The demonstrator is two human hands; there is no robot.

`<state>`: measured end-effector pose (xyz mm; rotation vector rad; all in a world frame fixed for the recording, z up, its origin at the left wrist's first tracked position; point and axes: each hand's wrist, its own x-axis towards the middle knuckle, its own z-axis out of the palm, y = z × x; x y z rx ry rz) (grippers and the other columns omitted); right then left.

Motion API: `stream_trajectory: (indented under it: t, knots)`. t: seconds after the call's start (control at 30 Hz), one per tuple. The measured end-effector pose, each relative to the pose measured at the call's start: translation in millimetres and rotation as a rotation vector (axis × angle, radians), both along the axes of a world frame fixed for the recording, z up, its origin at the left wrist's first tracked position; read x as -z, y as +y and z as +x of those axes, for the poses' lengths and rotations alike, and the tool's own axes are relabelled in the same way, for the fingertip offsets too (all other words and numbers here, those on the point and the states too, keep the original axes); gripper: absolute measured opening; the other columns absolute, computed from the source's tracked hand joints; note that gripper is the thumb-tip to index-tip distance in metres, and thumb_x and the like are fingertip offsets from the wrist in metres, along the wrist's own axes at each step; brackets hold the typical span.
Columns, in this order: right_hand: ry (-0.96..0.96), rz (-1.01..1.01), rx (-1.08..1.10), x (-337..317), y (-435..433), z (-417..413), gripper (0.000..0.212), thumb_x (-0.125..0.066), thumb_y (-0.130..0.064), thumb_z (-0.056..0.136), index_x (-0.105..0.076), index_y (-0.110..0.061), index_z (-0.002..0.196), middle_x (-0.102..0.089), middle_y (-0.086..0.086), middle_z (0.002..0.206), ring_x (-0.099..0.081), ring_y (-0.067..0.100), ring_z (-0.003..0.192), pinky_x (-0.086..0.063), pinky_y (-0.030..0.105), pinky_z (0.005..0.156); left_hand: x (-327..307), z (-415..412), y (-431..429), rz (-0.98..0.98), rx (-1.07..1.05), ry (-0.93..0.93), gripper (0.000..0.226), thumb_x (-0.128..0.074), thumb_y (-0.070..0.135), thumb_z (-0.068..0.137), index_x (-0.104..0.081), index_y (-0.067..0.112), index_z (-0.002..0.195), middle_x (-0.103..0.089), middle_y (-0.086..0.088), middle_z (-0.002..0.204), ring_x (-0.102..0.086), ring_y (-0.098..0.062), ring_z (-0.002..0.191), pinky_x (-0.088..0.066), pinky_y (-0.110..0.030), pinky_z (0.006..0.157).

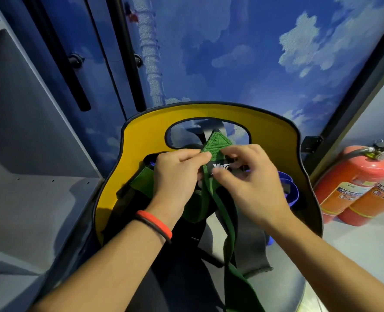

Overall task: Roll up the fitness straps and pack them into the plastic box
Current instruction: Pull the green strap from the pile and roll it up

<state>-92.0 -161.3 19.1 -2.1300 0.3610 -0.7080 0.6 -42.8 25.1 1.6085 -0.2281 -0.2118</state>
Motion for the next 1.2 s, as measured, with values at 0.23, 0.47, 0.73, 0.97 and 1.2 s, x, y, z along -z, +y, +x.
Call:
stream_trajectory:
  t: [0.23, 0.47, 0.73, 0.97, 1.2]
  knots:
    - [-0.102, -0.087, 0.012, 4, 16, -1, 0.052, -0.071, -0.035, 0.088, -0.059, -0.02, 0.136, -0.058, -0.008, 0.121, -0.056, 0.003, 0.107, -0.048, 0.013, 0.085, -7, -13, -5, 0.002, 0.101, -0.23, 0.022, -0.079, 0.016, 0.083, -0.062, 0.025, 0.071, -0.063, 0.014, 0.059, -0.06, -0.003, 0.058, -0.046, -0.025, 0.058]
    - [-0.272, 0.033, 0.007, 6, 14, 2, 0.041, -0.064, -0.005, 0.097, -0.064, -0.016, 0.137, -0.066, -0.006, 0.13, -0.059, 0.009, 0.125, -0.049, 0.035, 0.106, -11, -11, -6, -0.079, 0.125, -0.218, 0.041, -0.054, 0.066, 0.085, -0.067, 0.03, 0.101, -0.075, 0.004, 0.101, -0.072, -0.019, 0.1, -0.057, -0.053, 0.091]
    - [-0.315, 0.525, -0.087, -14, 12, 0, 0.03, -0.053, -0.004, 0.103, -0.073, -0.022, 0.117, -0.077, -0.007, 0.104, -0.073, 0.013, 0.1, -0.059, 0.026, 0.079, -13, -1, 3, 0.075, 0.261, -0.325, 0.058, -0.049, 0.071, 0.089, -0.063, 0.028, 0.127, -0.064, 0.003, 0.128, -0.057, -0.012, 0.125, -0.048, -0.042, 0.105]
    - [-0.26, 0.771, -0.085, -14, 9, 6, 0.026, -0.05, -0.008, 0.104, -0.075, -0.01, 0.111, -0.077, 0.014, 0.106, -0.072, 0.033, 0.104, -0.057, 0.048, 0.093, -10, -5, 0, 0.017, 0.357, -0.017, 0.053, -0.054, 0.042, 0.103, -0.041, 0.024, 0.151, -0.056, 0.037, 0.115, -0.049, 0.015, 0.117, -0.034, -0.025, 0.113]
    - [-0.175, 0.293, -0.019, -1, 9, 7, 0.023, -0.051, -0.036, 0.105, -0.074, -0.034, 0.101, -0.07, 0.001, 0.097, -0.065, 0.022, 0.098, -0.055, 0.051, 0.088, -8, -5, -9, -0.072, 0.101, 0.065, 0.07, -0.047, 0.043, 0.105, -0.012, 0.021, 0.162, -0.022, 0.006, 0.166, -0.02, -0.01, 0.152, -0.019, -0.036, 0.125]
